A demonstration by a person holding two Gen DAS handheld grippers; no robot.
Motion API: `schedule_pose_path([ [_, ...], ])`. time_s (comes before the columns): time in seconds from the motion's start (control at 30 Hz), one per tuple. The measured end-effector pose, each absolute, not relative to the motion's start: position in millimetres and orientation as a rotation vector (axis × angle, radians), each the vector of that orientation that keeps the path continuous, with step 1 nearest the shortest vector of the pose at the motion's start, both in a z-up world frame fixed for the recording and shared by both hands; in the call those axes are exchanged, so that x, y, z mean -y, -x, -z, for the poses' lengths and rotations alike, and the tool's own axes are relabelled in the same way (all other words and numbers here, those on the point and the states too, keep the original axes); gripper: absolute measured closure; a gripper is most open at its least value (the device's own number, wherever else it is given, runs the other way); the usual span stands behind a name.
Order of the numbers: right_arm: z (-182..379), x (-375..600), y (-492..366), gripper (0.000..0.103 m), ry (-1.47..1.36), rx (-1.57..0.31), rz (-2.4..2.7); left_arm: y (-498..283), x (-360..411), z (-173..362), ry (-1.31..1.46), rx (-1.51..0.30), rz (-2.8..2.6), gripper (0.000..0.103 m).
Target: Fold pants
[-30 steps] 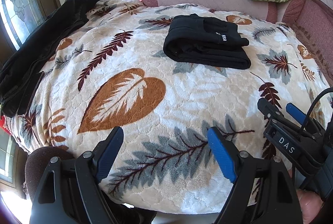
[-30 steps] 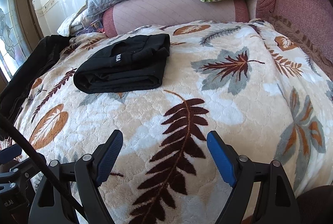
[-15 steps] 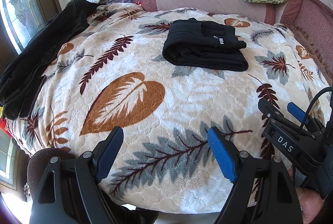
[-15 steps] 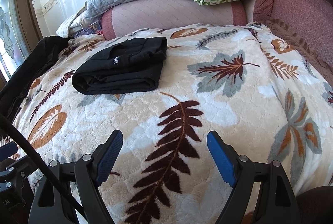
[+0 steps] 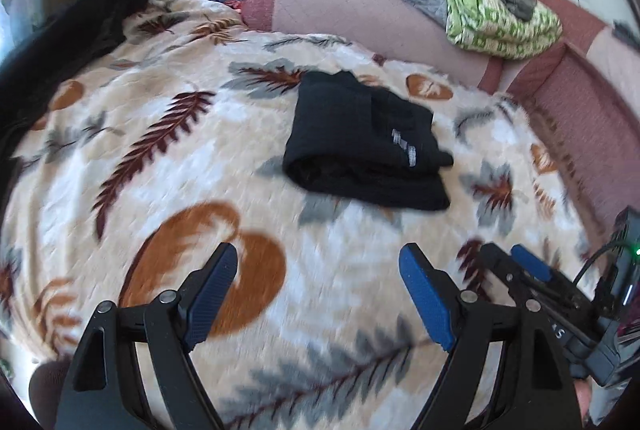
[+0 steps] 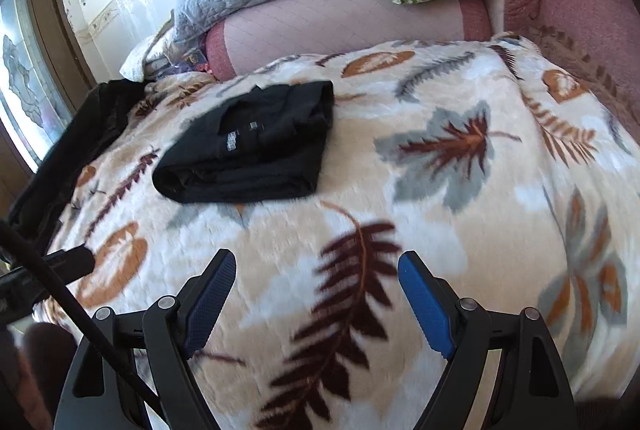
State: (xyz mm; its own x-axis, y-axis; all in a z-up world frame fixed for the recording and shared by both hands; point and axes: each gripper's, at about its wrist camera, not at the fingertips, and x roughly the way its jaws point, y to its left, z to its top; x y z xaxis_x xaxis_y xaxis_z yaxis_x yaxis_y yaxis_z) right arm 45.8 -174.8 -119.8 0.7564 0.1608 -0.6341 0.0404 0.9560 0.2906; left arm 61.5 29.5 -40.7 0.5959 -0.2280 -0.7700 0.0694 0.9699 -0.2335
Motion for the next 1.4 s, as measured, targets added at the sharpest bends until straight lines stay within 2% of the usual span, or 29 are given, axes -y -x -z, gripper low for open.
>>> schedule_pose_path([
  [0.17,107,202,-112,0.014,-0.471,-0.771,-0.210,-139,-37,45,0.266,-0.929,0.262,0.021],
  [0.37,138,232,-203,0.014,-0.679,-0.860,-0.261,-224,-40,83,0.352,-1.003,0.356,0.021],
  [0.6,160,225,-254,0.016,-0.796,-0.846,-0.408,-264,-14,120,0.373,-1.102,0.504,0.021],
  [0.63,162,220,-261,0.021,-0.800,-0.844,-0.430,-264,-9,118,0.349,-1.100,0.493,0.021],
  [0.67,163,216,-266,0.026,-0.789,-0.841,-0.443,-264,-5,116,0.333,-1.100,0.475,0.026],
  [0.7,164,213,-269,0.044,-0.781,-0.843,-0.446,-262,-3,112,0.319,-1.098,0.456,0.040],
  [0.73,166,212,-272,0.062,-0.789,-0.852,-0.458,-262,-2,109,0.307,-1.094,0.449,0.045],
  [0.8,168,214,-274,0.065,-0.843,-0.855,-0.492,-259,-4,99,0.302,-1.071,0.464,0.055],
  [0.83,165,214,-274,0.067,-0.843,-0.848,-0.505,-258,-4,94,0.305,-1.061,0.472,0.057],
  [1.03,116,222,-268,0.067,-0.765,-0.702,-0.518,-271,13,62,0.313,-0.981,0.501,0.058],
  [1.1,109,231,-269,0.067,-0.754,-0.671,-0.492,-282,23,67,0.323,-0.990,0.492,0.054],
  [1.17,112,240,-273,0.063,-0.742,-0.675,-0.438,-291,35,81,0.285,-1.028,0.436,0.053],
  [1.2,115,243,-275,0.057,-0.721,-0.690,-0.392,-294,41,90,0.244,-1.055,0.394,0.052],
  [1.27,124,246,-281,0.054,-0.646,-0.760,-0.268,-294,46,107,0.180,-1.085,0.312,0.045],
  [1.33,130,249,-284,0.049,-0.603,-0.819,-0.169,-290,38,103,0.240,-1.088,0.330,0.045],
  [1.4,124,260,-279,0.049,-0.653,-0.785,-0.161,-281,26,86,0.274,-1.071,0.333,0.045],
])
